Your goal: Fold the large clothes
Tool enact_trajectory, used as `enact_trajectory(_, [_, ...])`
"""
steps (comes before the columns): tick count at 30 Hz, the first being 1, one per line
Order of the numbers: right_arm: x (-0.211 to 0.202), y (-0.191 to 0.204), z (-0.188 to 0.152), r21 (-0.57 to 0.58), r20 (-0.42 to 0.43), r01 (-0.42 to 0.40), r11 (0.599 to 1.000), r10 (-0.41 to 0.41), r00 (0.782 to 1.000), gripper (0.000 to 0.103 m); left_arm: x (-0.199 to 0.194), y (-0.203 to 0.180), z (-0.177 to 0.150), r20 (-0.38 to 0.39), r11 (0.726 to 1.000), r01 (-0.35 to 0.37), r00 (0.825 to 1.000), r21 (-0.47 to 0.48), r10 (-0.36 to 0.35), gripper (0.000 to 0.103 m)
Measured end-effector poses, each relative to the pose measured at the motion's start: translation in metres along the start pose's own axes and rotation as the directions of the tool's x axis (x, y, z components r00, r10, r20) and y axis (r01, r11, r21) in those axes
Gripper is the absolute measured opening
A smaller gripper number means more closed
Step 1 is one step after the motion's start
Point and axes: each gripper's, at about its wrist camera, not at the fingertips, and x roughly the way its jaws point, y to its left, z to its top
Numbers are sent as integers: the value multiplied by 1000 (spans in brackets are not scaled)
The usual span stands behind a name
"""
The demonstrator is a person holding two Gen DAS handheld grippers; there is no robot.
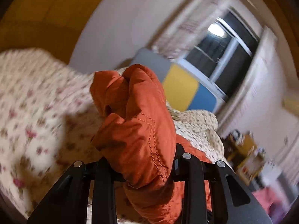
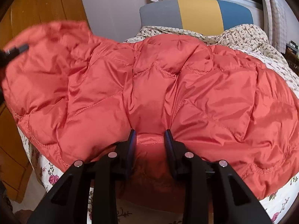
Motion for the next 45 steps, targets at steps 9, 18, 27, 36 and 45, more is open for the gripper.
enact_trajectory(9, [-7,-29,3,174,13,-161,972,161,987,32,11,-90,-23,-55,950,120,993,290,-108,30])
enact_trajectory(18, [-80,-91,12,279,149,-167,946,129,980,45,37,-134,-44,-108,893,132,990,431,-94,30])
enact_trajectory(27, [-130,-174,-22,423,108,8,906,-60,992,41,55,-179,-73,-141,836,159,985,525,-99,31])
enact_trajectory(36, [-134,-190,-30,487,123,-25,873,-40,992,41,77,-216,-118,-189,754,213,975,621,-119,31])
enact_trajectory(45, [-161,-219,-31,578,174,-68,813,-41,984,43,100,-221,-185,-277,646,283,954,708,-115,44])
